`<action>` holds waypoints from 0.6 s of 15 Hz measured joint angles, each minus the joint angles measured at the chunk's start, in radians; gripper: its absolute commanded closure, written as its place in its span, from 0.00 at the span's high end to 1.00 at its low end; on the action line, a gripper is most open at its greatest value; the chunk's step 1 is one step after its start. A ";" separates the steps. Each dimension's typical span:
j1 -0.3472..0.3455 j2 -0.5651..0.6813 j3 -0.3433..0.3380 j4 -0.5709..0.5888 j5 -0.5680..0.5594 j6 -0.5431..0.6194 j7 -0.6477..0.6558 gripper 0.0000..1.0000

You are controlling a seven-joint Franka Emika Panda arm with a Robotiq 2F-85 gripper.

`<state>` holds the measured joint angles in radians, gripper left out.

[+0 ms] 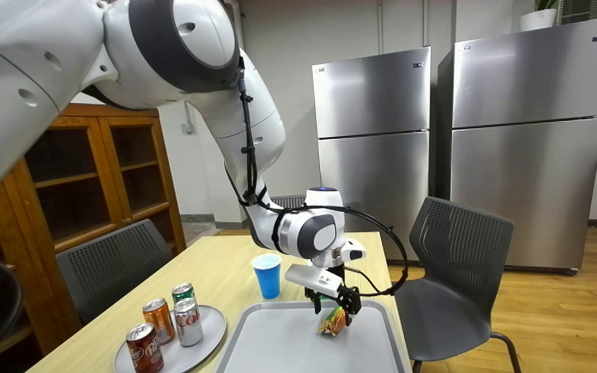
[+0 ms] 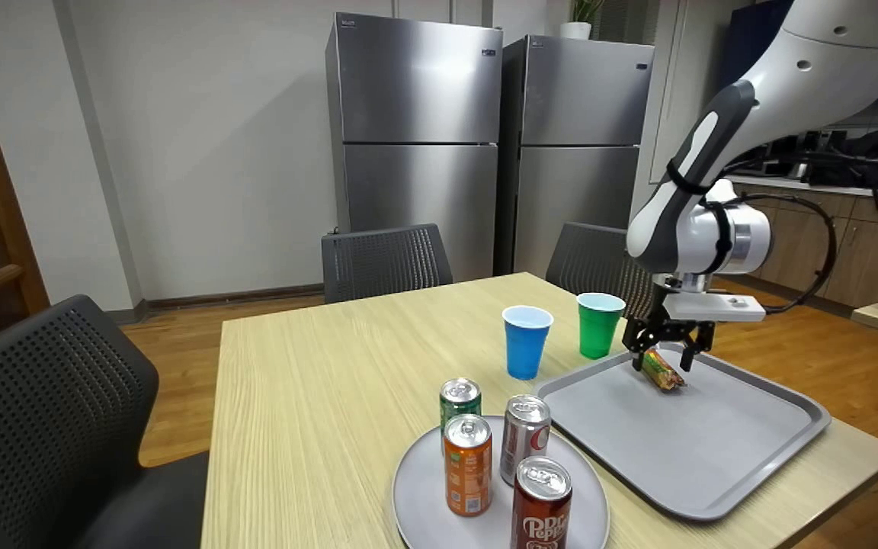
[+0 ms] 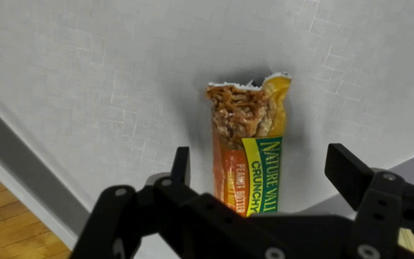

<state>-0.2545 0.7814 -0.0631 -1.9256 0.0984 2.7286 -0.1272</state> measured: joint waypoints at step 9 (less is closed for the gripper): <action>0.001 0.007 -0.006 0.002 0.000 0.019 0.006 0.17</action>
<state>-0.2537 0.7888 -0.0695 -1.9232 0.0984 2.7474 -0.1208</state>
